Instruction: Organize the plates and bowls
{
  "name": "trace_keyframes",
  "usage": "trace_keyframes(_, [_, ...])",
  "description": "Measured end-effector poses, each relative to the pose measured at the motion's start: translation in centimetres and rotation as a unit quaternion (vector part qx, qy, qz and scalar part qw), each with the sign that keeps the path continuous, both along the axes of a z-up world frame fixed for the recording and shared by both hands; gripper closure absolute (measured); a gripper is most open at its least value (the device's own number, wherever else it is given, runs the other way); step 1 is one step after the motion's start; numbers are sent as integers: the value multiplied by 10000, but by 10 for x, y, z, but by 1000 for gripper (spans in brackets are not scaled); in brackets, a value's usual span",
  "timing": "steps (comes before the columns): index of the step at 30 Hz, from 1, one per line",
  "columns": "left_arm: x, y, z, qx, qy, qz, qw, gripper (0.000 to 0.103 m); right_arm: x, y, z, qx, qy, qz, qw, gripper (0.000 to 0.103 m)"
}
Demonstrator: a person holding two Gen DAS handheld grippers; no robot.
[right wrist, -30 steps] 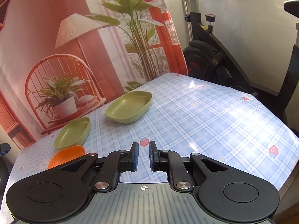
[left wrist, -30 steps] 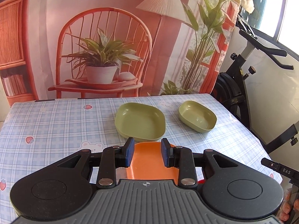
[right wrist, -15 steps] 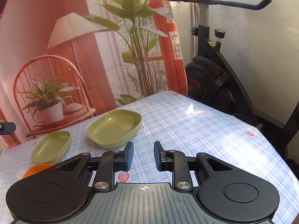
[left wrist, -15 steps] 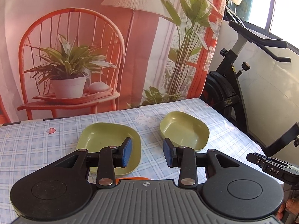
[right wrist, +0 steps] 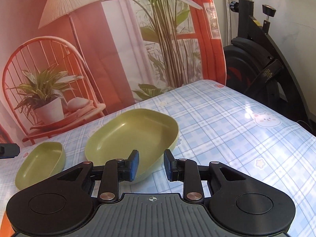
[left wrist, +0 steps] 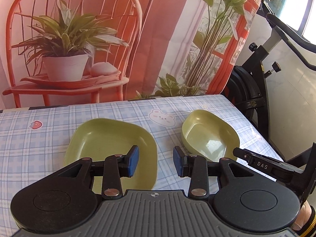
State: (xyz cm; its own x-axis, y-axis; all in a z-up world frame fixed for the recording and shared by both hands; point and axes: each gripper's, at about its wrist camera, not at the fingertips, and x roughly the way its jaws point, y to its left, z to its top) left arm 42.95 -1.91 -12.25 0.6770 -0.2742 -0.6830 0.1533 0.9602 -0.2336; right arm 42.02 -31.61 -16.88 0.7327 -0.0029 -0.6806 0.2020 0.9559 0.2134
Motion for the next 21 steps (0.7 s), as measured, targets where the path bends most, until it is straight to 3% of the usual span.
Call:
trace_keyframes(5, [10,0,-6,-93,52,13,9999,63,10,-1,-16,65,225,-51,9997,76])
trace_keyframes(15, [19,-21,-5,-194,-129,-355,9991,65,4,-5,-25,24,219,124,9997,95])
trace_keyframes(21, [22,-36,-9,-367,-117,-538,9978,64,4,-6,-25,15,194,212,9996,96])
